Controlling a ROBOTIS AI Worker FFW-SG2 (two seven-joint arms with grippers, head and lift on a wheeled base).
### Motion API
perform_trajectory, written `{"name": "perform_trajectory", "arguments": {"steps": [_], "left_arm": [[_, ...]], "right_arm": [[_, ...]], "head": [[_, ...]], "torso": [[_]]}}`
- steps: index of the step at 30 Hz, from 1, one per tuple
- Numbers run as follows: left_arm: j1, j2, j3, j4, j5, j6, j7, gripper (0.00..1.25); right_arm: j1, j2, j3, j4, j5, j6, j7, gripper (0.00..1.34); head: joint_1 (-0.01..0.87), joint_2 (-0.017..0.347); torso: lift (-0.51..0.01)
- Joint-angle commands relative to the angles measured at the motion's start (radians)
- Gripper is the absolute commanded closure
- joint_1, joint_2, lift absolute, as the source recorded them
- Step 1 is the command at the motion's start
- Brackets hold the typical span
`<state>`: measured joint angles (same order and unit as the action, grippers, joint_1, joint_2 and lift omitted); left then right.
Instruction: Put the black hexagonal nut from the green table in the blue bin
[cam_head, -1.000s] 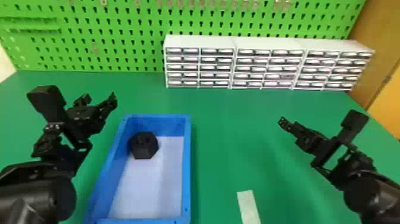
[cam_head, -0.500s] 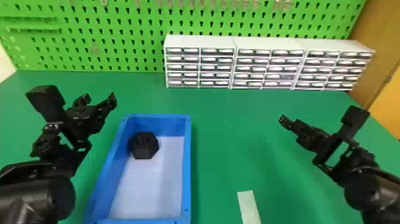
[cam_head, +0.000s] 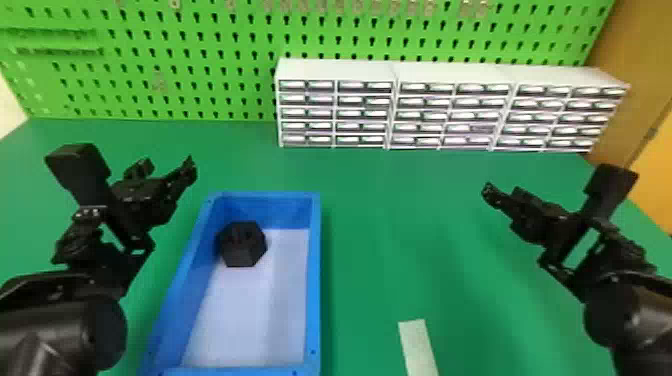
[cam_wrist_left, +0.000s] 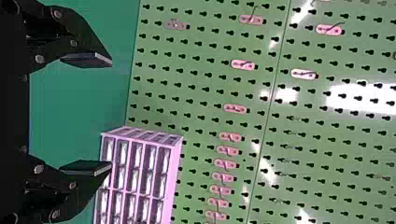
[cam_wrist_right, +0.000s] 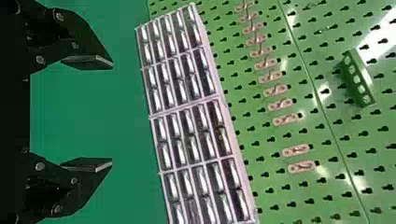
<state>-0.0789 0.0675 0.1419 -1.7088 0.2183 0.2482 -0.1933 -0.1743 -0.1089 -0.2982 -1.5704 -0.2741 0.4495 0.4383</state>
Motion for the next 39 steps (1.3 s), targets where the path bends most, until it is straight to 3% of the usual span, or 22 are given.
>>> {"name": "perform_trajectory", "arguments": {"steps": [1,39], "left_arm": [[-0.001,0.000,-0.002,0.000,0.000,0.002,0.000,0.47],[-0.001,0.000,-0.001,0.000,0.004,0.008,-0.002,0.47]], "right_arm": [[0.001,-0.002,0.004,0.000,0.007,-0.031,0.000,0.52],[0.006,0.003,0.010,0.004,0.007,-0.057,-0.001,0.52]], "head": [[0.692,0.009],[0.692,0.009]], "torso": [[-0.097],[-0.097]]}}
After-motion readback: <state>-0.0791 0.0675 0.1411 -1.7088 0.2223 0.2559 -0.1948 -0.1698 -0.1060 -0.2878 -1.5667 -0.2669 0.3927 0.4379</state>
